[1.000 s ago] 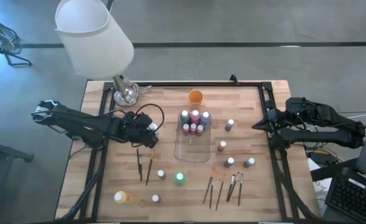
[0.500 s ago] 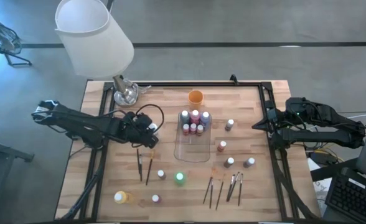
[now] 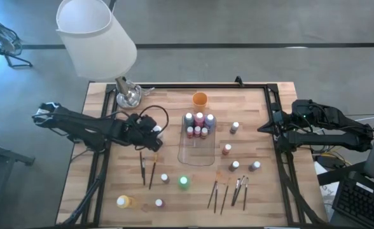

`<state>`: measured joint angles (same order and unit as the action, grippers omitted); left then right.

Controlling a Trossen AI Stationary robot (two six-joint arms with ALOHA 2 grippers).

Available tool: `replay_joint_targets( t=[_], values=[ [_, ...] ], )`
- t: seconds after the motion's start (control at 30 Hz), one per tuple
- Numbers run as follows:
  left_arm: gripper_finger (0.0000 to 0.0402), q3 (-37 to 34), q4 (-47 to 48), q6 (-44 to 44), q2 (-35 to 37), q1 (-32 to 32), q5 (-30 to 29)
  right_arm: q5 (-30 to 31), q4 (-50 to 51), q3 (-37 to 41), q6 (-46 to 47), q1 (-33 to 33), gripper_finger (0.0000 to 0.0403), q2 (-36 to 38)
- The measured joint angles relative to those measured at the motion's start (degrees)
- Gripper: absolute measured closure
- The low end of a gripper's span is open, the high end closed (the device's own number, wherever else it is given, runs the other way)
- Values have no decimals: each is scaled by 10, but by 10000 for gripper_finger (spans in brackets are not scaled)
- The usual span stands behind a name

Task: Pick & Place Paint Supplies
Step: Put the white paint bottle into the transparent bin

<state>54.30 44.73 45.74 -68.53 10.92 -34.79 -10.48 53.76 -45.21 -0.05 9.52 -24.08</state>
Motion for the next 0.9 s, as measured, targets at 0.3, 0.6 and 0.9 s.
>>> replay_joint_targets(
  t=[0.3, 0.6, 0.9],
  values=[
    [283, 53, -1, -46, 0, 0, -1, 0, 0, 0, 0, 0, 394, 0],
    [283, 126, 0, -107, 1, 0, 0, 0, 0, 0, 0, 0, 394, 0],
    [283, 182, -15, -140, 1, 0, 2, 0, 0, 0, 0, 0, 394, 0]
  ],
)
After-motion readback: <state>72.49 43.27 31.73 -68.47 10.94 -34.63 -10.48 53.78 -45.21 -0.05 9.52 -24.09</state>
